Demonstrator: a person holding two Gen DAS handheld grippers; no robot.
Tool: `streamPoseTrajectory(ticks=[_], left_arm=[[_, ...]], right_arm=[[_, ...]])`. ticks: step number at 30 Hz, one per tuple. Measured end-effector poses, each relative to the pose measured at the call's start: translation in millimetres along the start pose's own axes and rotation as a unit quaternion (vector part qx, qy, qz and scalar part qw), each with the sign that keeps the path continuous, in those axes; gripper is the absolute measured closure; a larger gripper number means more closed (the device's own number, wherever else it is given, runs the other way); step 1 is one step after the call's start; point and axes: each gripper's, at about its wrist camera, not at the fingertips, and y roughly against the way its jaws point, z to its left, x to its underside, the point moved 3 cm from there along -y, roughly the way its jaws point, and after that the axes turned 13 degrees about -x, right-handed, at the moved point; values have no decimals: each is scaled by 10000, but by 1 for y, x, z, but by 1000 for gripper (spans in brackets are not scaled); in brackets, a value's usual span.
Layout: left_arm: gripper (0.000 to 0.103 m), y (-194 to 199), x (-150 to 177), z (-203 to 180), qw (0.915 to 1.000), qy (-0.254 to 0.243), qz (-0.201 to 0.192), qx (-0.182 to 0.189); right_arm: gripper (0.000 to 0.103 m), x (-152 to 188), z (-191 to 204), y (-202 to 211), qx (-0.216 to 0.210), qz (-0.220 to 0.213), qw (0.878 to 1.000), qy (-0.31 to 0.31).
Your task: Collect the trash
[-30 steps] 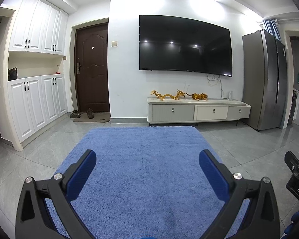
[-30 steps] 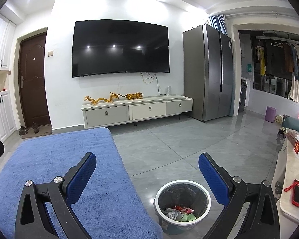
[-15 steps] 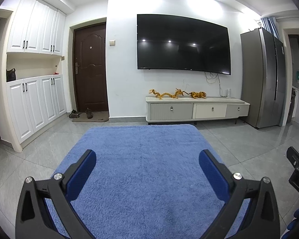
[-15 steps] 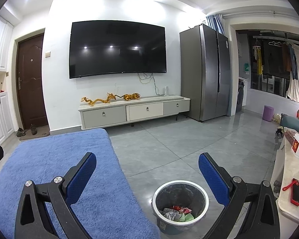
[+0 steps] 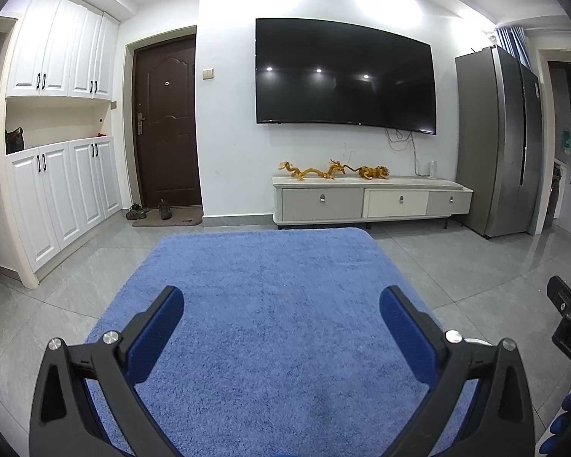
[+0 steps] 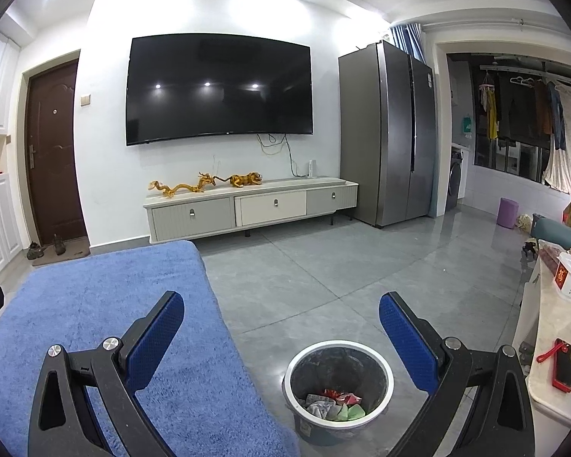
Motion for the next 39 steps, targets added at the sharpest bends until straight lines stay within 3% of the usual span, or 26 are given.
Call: streamPoseTrajectory(ticks=[24, 39], left_arm=[[0, -12, 6, -18, 9997, -118, 149, 170], [0, -48, 16, -58, 9981, -382, 367, 327]], right_arm=[[0, 9, -10, -15, 86, 176, 9998, 54], [0, 33, -32, -64, 342, 671, 9972, 29]])
